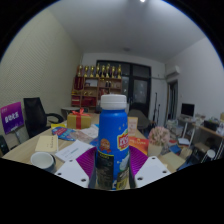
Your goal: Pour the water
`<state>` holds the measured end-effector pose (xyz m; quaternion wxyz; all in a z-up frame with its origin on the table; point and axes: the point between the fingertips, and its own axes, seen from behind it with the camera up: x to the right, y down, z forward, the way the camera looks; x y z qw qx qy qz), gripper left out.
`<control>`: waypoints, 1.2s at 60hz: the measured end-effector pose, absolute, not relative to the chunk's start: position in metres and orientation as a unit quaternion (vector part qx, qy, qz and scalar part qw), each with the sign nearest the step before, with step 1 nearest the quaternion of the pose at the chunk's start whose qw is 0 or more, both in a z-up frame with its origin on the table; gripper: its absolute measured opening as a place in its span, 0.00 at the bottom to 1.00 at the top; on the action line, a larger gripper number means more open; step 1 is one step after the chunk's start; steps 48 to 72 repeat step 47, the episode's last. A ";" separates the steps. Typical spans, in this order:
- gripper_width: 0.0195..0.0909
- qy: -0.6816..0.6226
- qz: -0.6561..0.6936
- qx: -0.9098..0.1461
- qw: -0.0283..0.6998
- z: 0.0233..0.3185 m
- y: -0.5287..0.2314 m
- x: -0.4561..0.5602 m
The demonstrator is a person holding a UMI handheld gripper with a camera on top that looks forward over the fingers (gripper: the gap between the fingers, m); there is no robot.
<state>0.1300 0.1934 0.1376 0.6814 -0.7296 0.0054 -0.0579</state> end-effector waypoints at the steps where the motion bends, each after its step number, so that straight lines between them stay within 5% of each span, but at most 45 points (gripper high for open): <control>1: 0.36 0.009 -0.052 -0.734 0.677 0.138 0.193 0.137; 12: 0.39 0.016 -0.026 -0.760 0.649 0.084 0.198 0.145; 24: 0.43 -0.002 -0.035 -0.747 0.664 0.084 0.192 0.141; 32: 0.63 0.006 -0.024 -0.761 0.649 0.080 0.188 0.144; 38: 0.93 -0.001 -0.018 -0.766 0.642 0.079 0.171 0.147; 72: 0.92 0.007 0.011 -0.772 0.635 0.084 0.122 0.145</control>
